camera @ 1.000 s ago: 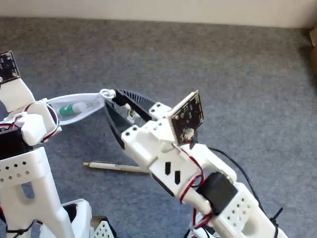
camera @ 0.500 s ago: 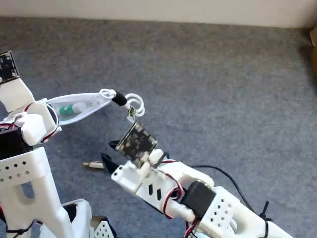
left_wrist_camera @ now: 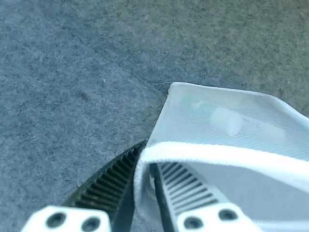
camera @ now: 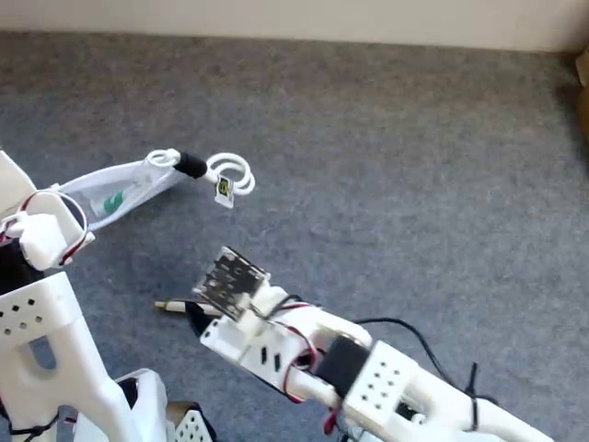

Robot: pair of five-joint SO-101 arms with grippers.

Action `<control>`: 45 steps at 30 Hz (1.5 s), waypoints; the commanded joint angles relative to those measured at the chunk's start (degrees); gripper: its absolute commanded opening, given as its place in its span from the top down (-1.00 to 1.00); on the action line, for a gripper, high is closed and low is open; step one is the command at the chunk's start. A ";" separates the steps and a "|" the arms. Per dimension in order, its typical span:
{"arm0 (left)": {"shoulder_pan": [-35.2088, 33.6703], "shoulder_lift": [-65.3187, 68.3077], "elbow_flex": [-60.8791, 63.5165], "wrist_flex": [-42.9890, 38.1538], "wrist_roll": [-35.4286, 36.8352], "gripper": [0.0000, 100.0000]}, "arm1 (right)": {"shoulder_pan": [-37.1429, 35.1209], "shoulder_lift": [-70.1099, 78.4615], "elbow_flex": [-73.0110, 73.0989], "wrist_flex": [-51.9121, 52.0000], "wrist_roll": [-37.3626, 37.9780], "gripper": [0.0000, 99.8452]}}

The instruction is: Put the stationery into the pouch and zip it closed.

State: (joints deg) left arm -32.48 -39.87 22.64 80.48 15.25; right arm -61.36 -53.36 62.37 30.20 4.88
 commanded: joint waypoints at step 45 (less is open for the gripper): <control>-1.36 -0.04 0.40 -2.55 0.70 0.99 | -2.77 61.32 -38.99 3.65 7.12 0.65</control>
State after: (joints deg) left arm -32.75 -39.87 22.73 78.73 15.34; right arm -63.74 7.38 29.32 30.90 9.36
